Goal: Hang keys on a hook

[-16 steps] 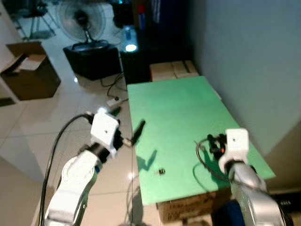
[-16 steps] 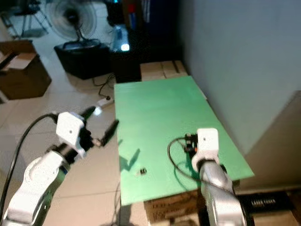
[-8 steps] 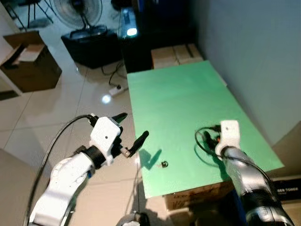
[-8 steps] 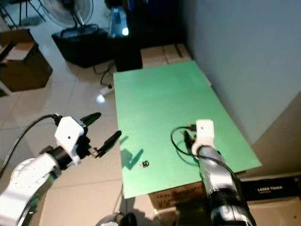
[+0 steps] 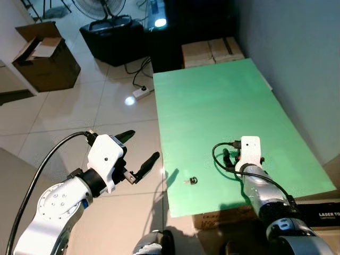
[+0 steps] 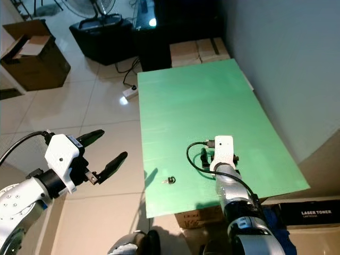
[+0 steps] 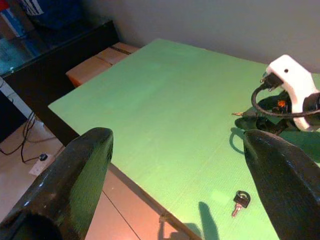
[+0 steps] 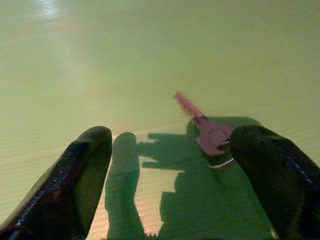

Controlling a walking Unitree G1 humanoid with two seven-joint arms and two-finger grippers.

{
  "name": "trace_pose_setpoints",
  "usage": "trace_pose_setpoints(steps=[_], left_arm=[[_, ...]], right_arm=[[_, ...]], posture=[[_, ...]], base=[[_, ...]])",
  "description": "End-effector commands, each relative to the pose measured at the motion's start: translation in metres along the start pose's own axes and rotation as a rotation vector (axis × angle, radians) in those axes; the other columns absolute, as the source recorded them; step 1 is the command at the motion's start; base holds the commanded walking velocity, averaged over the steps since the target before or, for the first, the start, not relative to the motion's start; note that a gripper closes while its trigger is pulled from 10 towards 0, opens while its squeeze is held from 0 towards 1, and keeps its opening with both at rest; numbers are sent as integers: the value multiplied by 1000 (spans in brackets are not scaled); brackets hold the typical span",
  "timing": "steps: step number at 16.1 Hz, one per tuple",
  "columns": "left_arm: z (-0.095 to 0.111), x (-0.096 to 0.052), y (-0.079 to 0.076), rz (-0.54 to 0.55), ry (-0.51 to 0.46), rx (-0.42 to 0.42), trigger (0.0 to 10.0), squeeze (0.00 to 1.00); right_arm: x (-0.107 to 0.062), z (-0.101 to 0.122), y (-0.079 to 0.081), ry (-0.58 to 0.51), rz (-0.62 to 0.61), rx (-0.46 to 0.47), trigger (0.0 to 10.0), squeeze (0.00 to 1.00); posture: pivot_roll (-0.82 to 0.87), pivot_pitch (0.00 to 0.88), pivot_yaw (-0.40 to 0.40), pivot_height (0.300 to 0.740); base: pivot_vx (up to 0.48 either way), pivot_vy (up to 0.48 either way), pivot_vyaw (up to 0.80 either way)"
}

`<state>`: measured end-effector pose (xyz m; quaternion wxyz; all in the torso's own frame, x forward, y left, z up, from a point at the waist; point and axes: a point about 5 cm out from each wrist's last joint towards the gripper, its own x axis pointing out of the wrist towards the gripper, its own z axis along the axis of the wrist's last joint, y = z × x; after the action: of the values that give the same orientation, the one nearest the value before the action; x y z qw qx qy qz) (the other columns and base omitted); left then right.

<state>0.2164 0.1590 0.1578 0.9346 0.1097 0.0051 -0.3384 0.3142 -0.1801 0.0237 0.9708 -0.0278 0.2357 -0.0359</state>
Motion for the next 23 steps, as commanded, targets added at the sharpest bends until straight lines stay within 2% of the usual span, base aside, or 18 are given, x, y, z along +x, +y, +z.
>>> trace_pose_setpoints(steps=[1,5,7,8,9,14,17,21,22,23], left_arm=[[3,-3,3,3,8,11,10000,0],[4,-4,5,-5,6,9,10000,0],[5,-5,5,-5,5,8,10000,0],[5,-6,5,-5,7,8,10000,0],[5,-6,6,-5,9,7,10000,0],[4,-8,5,-10,15,6,10000,0],[5,-8,6,-17,18,7,10000,0],[6,-8,3,-39,16,1,10000,0],[6,-8,2,-42,15,0,10000,0],[6,-9,1,-52,12,-7,10000,0]], right_arm=[[1,1,6,-6,-2,5,10000,1000],[1,2,-2,-39,-148,41,10000,1000],[0,4,-2,-67,-171,57,10000,992],[0,4,-1,-71,-174,49,10000,329],[0,0,2,-44,-165,26,10000,0],[-1,-16,0,28,-119,-27,10000,0],[0,-15,-5,23,-105,-42,10000,0],[2,-10,-6,0,-48,18,10000,0],[2,-10,-6,-1,-44,28,9882,0],[2,-9,-6,-5,-35,37,8824,0]], posture=[[143,181,176,740],[147,179,179,740],[151,177,178,740],[152,174,177,740],[153,174,178,740],[158,170,182,740],[159,167,189,740],[162,164,192,740],[162,164,192,740],[165,163,194,740]], base=[[0,0,0],[0,0,0],[0,0,0],[0,0,0],[0,0,0],[0,0,0],[0,0,0],[0,0,0],[0,0,0],[0,0,0]])
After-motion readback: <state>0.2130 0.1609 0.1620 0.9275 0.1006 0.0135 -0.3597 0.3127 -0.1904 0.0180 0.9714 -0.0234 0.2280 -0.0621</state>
